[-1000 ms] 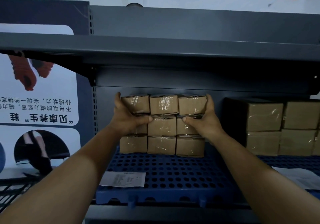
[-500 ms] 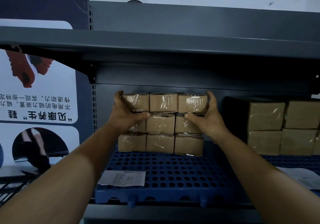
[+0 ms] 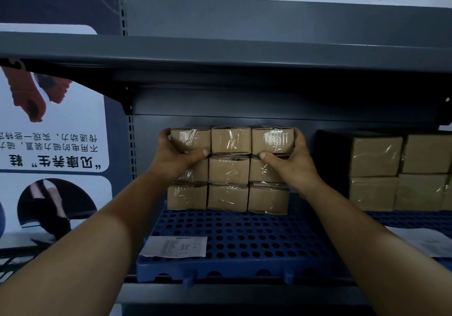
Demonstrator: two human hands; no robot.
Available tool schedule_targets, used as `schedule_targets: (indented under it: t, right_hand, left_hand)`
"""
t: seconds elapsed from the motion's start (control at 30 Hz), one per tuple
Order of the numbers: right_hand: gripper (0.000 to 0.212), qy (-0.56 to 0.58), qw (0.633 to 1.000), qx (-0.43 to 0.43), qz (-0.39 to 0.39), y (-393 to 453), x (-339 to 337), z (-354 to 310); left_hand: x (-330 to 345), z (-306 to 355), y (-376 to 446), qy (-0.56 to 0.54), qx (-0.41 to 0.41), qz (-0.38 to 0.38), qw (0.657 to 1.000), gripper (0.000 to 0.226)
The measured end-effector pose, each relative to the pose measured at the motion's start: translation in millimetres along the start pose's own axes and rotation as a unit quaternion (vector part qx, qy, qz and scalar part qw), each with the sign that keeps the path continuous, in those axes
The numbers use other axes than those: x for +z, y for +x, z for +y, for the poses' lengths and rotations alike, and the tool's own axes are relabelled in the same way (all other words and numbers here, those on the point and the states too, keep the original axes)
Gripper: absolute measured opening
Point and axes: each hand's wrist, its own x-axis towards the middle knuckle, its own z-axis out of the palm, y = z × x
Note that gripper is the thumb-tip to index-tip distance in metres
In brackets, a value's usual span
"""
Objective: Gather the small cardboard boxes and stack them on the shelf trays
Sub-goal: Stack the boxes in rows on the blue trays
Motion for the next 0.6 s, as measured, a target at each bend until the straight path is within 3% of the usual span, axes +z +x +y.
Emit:
schedule_targets:
  t: [0.1,0.6]
  right_hand:
    - [0.105,0.008,1.0,-0.001,0.002,0,1,-1]
    - [0.096,0.037,0.999,0.007,0.011,-11,0,-16]
  left_hand:
    - [-3,-4,2,-0.008,-0.019,-0.008,1.0,0.104]
    - [-3,-1,-12,-0.017,-0.025,-0.029,0.999,0.104]
